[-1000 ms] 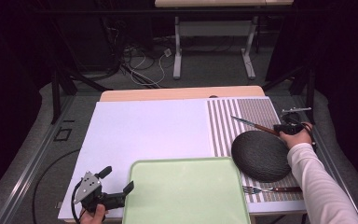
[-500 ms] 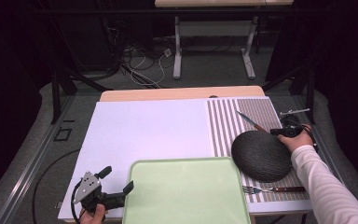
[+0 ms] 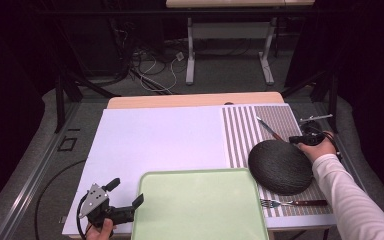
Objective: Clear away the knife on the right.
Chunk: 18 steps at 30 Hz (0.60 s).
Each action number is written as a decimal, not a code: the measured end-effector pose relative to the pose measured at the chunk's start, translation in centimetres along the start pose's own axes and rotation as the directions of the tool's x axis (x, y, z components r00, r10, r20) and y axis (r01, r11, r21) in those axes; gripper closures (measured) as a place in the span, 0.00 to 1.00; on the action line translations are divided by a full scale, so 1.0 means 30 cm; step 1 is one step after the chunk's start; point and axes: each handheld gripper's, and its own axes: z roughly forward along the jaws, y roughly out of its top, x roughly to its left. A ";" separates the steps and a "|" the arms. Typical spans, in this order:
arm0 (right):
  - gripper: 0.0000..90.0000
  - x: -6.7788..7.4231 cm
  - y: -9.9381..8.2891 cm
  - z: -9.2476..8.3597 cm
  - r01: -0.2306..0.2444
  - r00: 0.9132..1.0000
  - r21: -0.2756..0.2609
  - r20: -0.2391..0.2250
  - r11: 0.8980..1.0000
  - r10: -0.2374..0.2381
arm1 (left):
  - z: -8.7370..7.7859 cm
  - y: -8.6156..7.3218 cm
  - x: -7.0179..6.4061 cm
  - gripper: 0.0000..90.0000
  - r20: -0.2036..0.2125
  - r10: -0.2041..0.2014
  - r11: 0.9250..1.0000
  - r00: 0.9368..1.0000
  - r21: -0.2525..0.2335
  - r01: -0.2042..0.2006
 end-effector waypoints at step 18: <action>0.73 0.062 0.100 -0.068 0.065 0.998 -0.065 -0.009 0.996 -0.066 | -0.002 0.000 0.000 0.01 0.001 0.000 1.000 1.000 0.001 0.000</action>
